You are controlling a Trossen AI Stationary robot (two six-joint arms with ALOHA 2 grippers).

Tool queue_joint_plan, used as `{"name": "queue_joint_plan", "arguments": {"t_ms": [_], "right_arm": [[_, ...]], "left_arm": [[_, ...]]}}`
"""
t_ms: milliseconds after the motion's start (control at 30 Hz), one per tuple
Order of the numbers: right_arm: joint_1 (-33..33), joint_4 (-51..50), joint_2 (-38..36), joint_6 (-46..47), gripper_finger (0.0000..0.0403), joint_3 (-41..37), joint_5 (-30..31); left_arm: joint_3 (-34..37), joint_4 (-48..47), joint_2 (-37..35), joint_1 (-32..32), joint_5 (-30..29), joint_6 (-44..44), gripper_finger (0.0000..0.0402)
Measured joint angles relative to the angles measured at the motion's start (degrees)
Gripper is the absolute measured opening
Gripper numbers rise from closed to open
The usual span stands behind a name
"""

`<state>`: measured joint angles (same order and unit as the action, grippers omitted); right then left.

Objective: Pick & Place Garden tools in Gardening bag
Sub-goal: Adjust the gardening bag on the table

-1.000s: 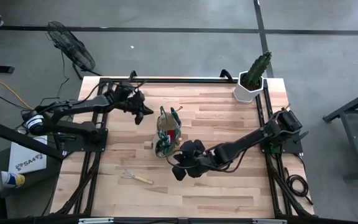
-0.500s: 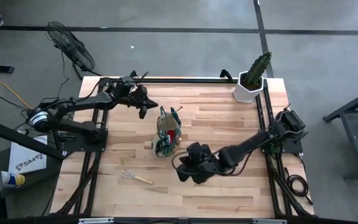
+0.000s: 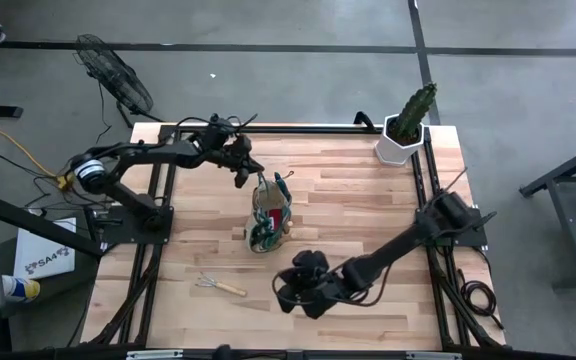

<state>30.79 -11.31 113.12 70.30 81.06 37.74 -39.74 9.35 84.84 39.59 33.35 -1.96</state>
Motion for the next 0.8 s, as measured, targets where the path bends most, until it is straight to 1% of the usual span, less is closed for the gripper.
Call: {"name": "queue_joint_plan", "arguments": {"t_ms": [133,233,333,433,567,667,800], "right_arm": [[-1.06,7.75,4.61,-0.06,0.0004,-0.02,0.22],[-2.42,13.39,7.87,-1.71,0.0004,-0.02,-0.09],[-3.89,20.23,10.07,-4.28,0.0004,0.0,-0.54],[-4.91,24.55,11.65,-6.18,0.0004,0.0,-0.3],[-5.67,26.8,12.81,-7.17,0.0004,0.0,-0.39],[-6.1,27.01,12.83,-7.28,0.0004,0.0,-0.55],[-6.73,27.02,12.83,-7.43,0.0004,0.0,-0.35]], "left_arm": [[0.01,-0.16,1.64,1.47,0.19,-1.24,0.0],[0.08,-0.3,2.14,3.22,-0.74,-1.23,0.0],[0.08,0.78,2.12,4.86,-1.2,-1.29,0.0],[0.08,2.39,2.12,5.94,-1.34,-1.24,0.0],[0.08,5.24,3.26,5.77,-1.48,-0.84,0.0],[-0.23,7.93,5.53,5.3,-1.37,0.99,0.0],[-2.24,7.7,8.9,5.31,-0.75,2.12,0.0]]}}
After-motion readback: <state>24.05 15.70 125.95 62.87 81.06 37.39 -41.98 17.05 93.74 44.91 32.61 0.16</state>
